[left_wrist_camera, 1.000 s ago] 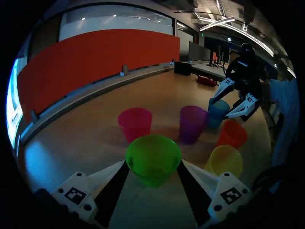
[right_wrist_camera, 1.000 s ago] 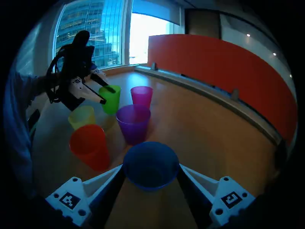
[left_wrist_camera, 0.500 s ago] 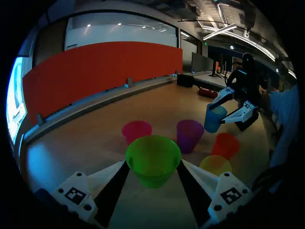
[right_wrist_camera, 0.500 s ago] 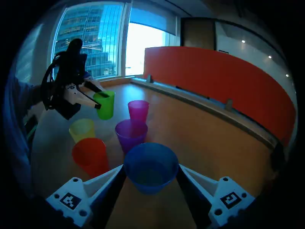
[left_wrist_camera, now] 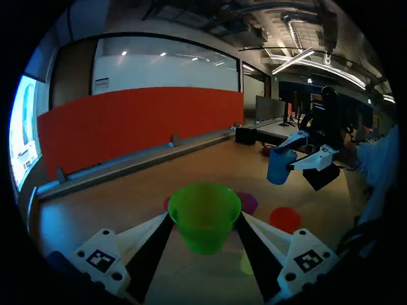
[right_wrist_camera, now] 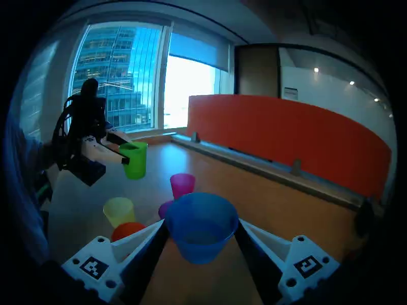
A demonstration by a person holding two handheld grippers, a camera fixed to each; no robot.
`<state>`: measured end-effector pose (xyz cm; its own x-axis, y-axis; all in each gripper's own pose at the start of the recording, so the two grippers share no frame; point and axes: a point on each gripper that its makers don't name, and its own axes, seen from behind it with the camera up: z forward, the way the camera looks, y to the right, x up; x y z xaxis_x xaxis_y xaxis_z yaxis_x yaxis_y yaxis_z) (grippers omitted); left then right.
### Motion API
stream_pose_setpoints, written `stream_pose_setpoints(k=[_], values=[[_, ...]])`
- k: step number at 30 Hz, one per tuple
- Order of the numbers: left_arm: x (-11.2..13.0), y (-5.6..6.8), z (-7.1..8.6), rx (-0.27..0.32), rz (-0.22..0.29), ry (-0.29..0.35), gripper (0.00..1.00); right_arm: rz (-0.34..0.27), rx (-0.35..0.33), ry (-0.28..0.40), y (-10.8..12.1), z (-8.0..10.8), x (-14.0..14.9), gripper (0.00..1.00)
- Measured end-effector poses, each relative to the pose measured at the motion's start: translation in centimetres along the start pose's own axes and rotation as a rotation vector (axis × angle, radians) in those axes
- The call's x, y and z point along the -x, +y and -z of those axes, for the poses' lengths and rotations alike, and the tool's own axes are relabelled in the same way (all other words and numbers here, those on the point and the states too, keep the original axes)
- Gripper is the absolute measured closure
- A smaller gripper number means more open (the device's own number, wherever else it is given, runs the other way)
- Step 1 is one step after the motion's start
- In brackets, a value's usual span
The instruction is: Pour water
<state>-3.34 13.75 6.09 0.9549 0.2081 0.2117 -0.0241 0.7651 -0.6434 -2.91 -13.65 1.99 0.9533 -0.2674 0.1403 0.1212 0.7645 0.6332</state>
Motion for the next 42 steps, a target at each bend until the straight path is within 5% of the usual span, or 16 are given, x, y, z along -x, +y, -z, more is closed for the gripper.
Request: stream_pose_setpoints(k=[17, 42], values=[[-7.2, 3.4, 2.9, 0.003, -0.028, 0.158, 0.14, -0.012, 0.0, 0.17, -0.3, 3.0, -9.7, 0.09], [-9.4, 7.4, 3.9, 0.05, -0.025, 0.231, 0.15, 0.109, -0.066, 0.184, -4.1, 2.9, -13.1, 0.09]])
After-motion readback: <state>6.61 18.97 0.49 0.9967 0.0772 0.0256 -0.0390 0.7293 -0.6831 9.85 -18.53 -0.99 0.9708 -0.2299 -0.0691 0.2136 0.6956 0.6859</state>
